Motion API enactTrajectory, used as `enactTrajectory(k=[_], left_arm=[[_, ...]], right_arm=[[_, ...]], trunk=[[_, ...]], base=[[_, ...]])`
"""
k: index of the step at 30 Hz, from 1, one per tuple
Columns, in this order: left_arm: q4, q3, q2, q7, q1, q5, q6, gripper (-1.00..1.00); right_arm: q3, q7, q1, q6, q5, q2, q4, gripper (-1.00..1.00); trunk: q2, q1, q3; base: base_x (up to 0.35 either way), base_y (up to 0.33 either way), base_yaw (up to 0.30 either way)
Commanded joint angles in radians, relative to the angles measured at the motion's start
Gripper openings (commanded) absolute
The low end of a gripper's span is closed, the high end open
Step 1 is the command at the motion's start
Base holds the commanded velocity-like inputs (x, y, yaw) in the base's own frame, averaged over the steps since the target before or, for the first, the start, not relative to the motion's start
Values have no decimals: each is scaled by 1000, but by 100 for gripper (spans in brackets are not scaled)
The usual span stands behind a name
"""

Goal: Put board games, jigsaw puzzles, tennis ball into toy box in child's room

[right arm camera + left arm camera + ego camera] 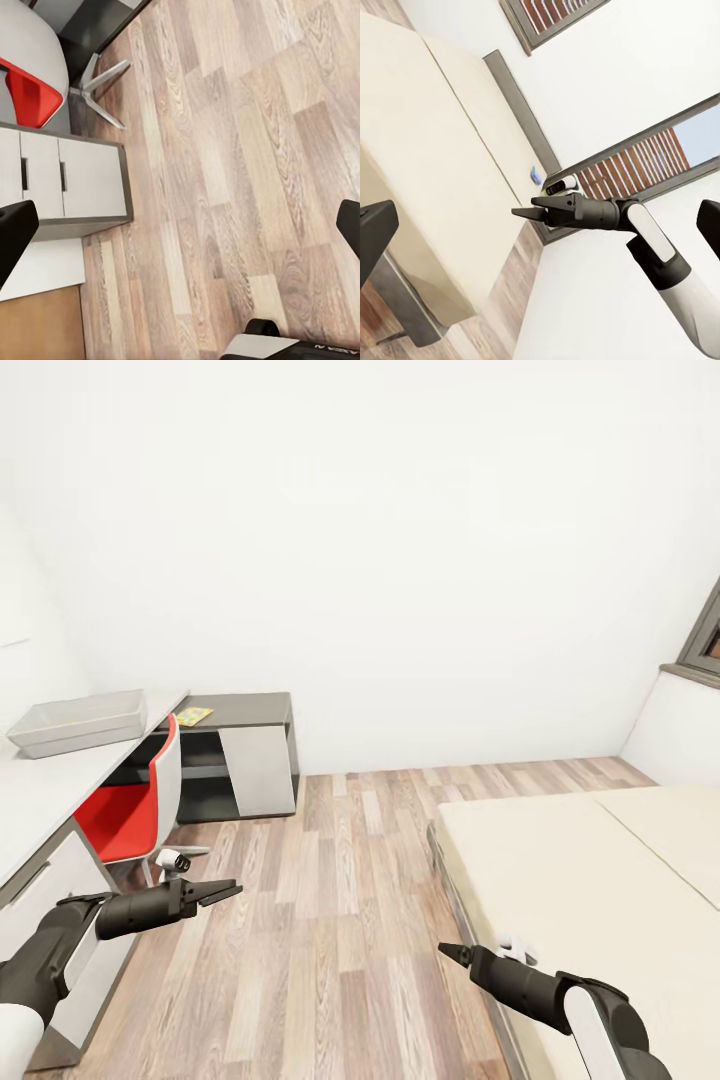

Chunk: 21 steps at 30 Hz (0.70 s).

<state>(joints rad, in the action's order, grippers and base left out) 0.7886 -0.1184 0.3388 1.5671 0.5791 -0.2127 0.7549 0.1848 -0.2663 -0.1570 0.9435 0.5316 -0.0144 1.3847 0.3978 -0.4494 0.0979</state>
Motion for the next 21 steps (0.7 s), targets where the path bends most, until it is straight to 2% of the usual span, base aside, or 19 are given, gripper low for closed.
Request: enactTrajectory(k=[1, 13, 21], left_arm=[[0, 0, 0, 4, 1, 0, 11, 100], [0, 0, 0, 4, 1, 0, 11, 100], [0, 0, 0, 4, 1, 0, 11, 100]], right_arm=[[2, -10, -1, 4, -9, 0, 0, 100], [1, -10, -1, 4, -9, 1, 0, 100], [1, -10, -1, 4, -9, 1, 0, 100]], trunk=[[2, -1, 2], [2, -1, 2], [2, -1, 2]], base=[[-26, -3, 0], [-107, -1, 10], [-12, 0, 214]])
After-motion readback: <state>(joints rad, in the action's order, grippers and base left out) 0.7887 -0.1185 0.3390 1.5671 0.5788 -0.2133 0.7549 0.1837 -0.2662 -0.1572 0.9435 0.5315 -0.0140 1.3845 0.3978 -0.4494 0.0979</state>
